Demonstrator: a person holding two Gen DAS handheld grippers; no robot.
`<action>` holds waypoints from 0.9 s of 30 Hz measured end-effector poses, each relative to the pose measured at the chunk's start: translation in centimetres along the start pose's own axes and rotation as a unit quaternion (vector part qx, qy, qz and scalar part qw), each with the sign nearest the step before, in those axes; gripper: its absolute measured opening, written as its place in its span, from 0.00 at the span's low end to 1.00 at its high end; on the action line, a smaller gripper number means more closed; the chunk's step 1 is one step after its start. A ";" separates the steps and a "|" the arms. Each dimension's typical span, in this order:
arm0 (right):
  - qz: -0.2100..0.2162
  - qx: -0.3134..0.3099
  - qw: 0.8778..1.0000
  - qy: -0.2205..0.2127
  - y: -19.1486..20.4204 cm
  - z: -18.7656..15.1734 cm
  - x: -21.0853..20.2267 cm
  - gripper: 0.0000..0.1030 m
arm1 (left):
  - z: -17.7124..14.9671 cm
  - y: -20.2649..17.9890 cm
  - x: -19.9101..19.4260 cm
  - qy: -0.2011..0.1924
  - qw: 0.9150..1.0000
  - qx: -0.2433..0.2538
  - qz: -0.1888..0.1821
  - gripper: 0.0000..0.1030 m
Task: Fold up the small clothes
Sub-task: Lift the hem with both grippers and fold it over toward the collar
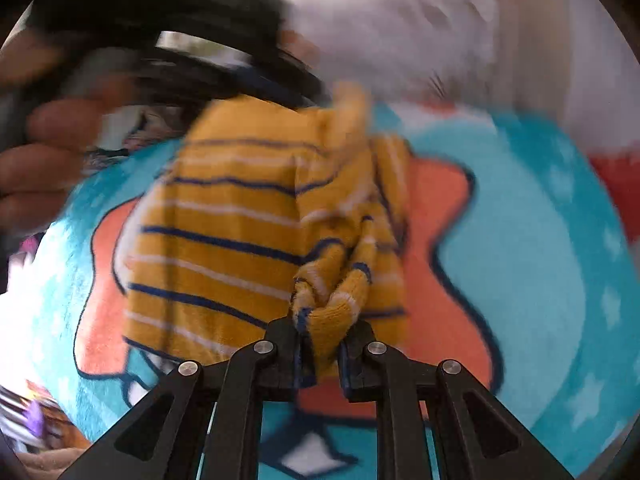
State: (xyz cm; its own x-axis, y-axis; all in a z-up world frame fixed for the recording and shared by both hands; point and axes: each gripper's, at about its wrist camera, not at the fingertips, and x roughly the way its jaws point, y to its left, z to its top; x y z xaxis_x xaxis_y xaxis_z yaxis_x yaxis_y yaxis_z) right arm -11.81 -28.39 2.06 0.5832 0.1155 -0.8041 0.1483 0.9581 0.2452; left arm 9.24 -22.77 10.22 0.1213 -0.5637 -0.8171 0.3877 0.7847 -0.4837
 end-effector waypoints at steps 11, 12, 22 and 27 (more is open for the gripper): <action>0.077 0.079 0.993 -0.035 -5.6 4.4 -1.8 0.45 | -8.0 6.8 -9.4 -0.092 0.987 -0.055 0.119 0.55; 0.089 0.085 0.992 -0.033 -6.0 5.5 -0.8 0.49 | -8.7 7.5 -9.3 -0.091 0.986 -0.063 0.126 0.55; 0.151 0.100 0.983 0.007 -6.4 10.7 4.2 0.07 | -13.1 8.1 -3.8 -0.038 0.984 -0.069 0.159 0.55; 0.078 0.052 0.994 0.057 -6.1 8.4 6.5 0.08 | -13.9 9.3 -0.9 0.026 0.980 -0.107 0.167 0.75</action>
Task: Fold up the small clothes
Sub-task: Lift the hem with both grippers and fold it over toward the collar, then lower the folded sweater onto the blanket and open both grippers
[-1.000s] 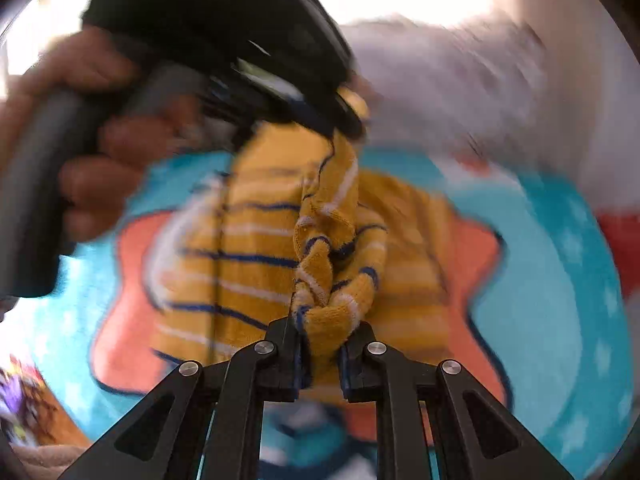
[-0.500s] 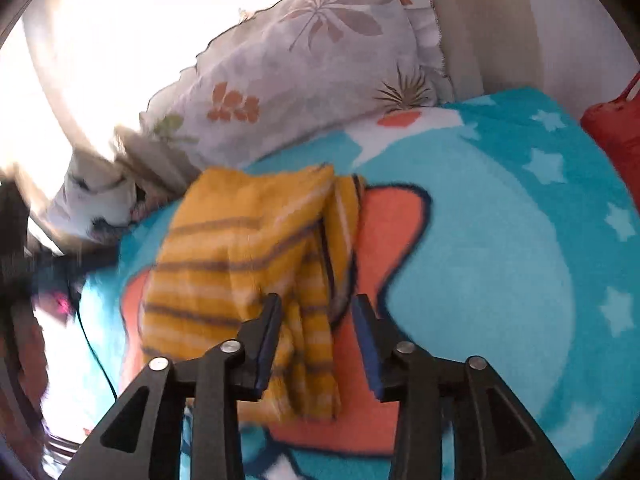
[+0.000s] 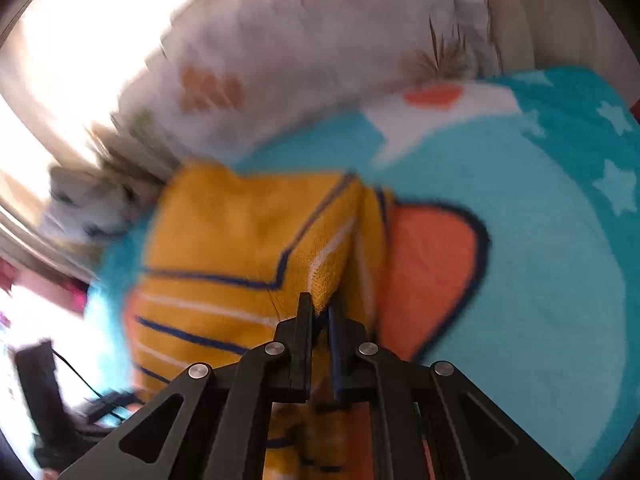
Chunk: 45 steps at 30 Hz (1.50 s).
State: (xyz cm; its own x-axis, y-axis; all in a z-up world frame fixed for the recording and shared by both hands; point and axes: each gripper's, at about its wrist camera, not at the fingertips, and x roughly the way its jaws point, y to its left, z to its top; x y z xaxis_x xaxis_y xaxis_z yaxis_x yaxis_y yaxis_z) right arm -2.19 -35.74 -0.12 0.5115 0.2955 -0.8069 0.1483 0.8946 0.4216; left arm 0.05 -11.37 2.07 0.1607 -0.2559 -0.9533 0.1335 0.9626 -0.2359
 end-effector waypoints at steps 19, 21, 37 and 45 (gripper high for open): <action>0.302 -0.031 0.948 0.101 12.0 4.2 2.8 0.18 | -8.3 4.0 -10.9 -0.168 0.981 -0.064 0.070 0.75; 0.294 -0.040 0.946 0.132 13.3 4.7 5.8 0.18 | -9.1 4.3 -11.0 -0.171 0.980 -0.071 0.078 0.75; 0.245 -0.045 0.962 0.109 14.9 5.7 7.1 0.15 | -10.6 8.5 -11.8 -0.172 0.979 -0.073 0.076 0.75; 0.271 0.033 0.949 0.160 11.6 -3.5 4.4 0.18 | -7.6 9.8 -11.4 -0.165 0.985 -0.033 0.039 0.75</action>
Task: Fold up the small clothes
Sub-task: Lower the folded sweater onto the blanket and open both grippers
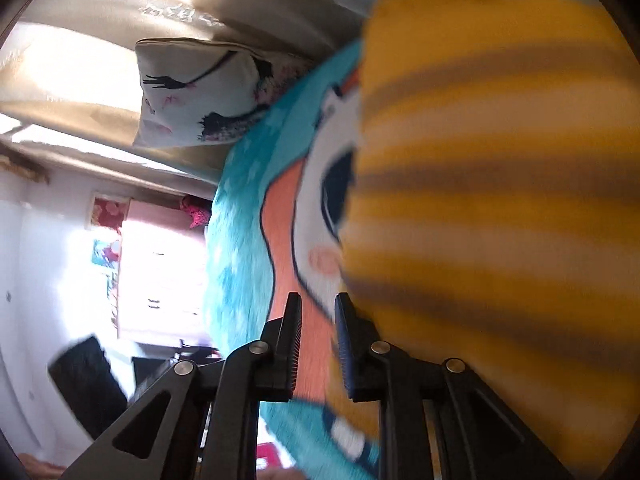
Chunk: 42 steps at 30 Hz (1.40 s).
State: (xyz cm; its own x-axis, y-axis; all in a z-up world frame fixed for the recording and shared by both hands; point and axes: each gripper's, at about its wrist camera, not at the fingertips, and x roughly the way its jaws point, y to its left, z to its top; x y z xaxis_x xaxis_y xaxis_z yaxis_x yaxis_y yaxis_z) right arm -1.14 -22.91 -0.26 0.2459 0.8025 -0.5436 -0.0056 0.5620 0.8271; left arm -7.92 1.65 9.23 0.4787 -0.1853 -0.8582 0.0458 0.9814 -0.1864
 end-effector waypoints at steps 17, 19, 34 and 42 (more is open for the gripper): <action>-0.177 0.105 0.955 -0.211 -4.5 -4.3 -12.1 0.28 | 0.5 4.7 5.4 0.061 0.997 0.043 0.025 0.75; -0.183 0.131 0.945 -0.237 -5.1 -5.5 -12.7 0.24 | 0.4 5.2 6.1 0.069 0.996 0.042 0.028 0.75; -0.207 0.088 0.940 -0.255 -0.8 1.4 -11.4 0.32 | -0.7 4.3 8.3 0.077 0.992 0.085 0.043 0.92; -0.393 0.051 0.879 -0.264 1.0 1.9 -11.3 0.46 | -1.2 4.5 8.5 0.071 0.992 0.087 0.052 1.00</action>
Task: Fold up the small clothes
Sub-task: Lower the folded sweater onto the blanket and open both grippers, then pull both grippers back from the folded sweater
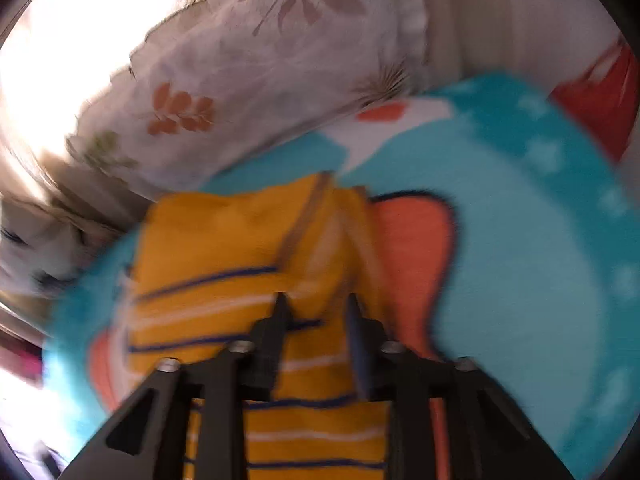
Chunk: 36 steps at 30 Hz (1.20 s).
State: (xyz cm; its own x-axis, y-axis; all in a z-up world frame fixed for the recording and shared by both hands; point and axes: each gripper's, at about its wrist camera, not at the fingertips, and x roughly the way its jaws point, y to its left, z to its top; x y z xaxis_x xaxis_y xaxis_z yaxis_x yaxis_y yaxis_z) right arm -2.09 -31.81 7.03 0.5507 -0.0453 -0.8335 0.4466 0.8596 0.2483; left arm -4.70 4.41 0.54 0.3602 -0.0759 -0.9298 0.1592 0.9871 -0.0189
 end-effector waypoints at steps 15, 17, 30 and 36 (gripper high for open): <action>-0.010 -0.044 0.999 0.011 1.2 -7.9 -3.8 0.51 | 1.0 -0.2 0.4 -0.025 0.999 -0.018 0.008 1.00; -0.014 -0.054 0.998 0.007 1.1 -8.4 -4.3 0.53 | 1.7 -0.1 0.8 -0.032 0.999 -0.022 0.010 1.00; -0.039 -0.094 0.995 0.007 2.3 -10.2 -5.5 0.56 | 3.0 0.8 0.4 -0.001 0.999 -0.053 0.006 1.00; -0.020 -0.116 0.993 0.006 2.2 -9.2 -5.1 0.58 | 2.9 -0.3 -3.1 -0.017 0.998 -0.068 0.010 1.00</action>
State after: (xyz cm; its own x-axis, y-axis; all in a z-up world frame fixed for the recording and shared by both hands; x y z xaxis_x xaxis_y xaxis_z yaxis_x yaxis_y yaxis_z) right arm -10.41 -25.05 7.30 0.5267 -0.0774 -0.8465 0.2926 0.9515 0.0950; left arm -3.18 3.90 4.46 0.3935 -0.0576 -0.9175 0.0265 0.9983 -0.0513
